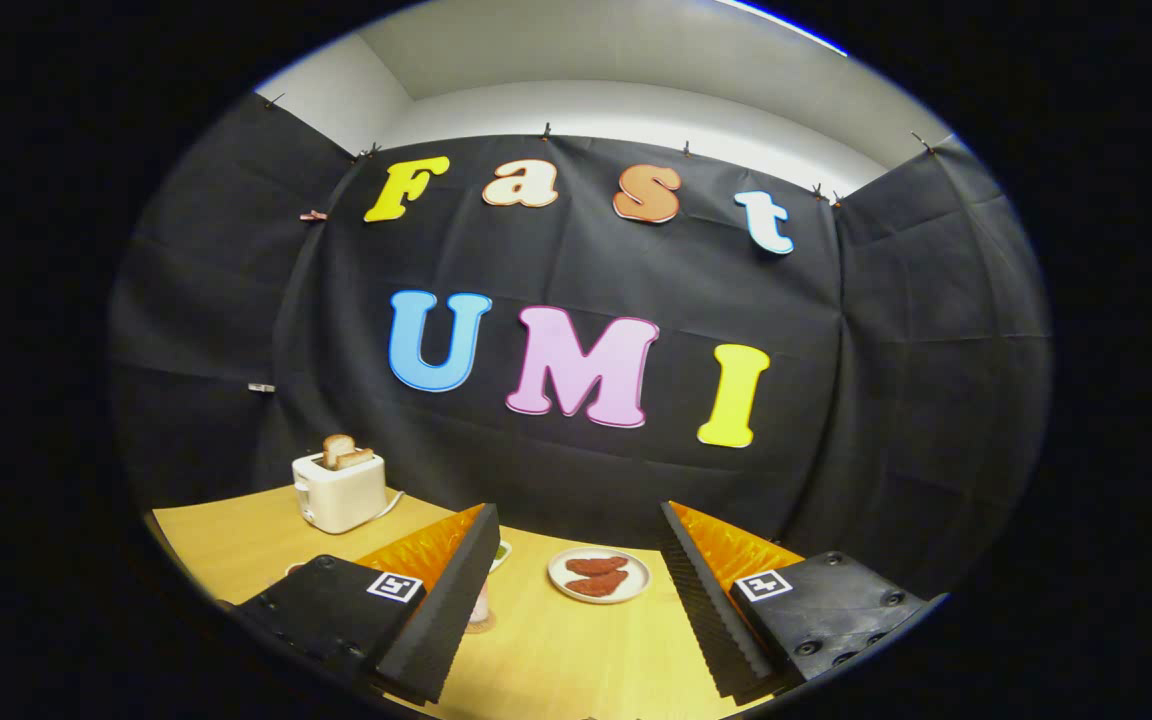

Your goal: Take the bottle from table, then pour the juice into the cup, finally place the bottle on the coaster

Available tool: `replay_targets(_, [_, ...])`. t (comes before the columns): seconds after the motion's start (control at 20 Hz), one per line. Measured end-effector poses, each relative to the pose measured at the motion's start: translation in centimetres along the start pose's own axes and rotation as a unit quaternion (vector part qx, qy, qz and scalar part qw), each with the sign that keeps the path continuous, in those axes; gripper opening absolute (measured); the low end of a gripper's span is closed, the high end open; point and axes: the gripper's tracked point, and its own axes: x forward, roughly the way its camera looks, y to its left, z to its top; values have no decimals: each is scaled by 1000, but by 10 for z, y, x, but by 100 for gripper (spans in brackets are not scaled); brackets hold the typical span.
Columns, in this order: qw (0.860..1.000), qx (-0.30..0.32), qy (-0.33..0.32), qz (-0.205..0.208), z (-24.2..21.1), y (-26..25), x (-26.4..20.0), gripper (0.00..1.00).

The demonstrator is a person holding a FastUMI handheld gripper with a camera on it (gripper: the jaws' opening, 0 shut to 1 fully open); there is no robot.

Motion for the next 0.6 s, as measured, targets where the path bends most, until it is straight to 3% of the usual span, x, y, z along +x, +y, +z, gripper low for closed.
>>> replay_targets(0.3, [999,9,28,-41,-16,-12,-58,97])
replay_targets(0.6, [999,13,18,-40,-3,-8,-57,97])
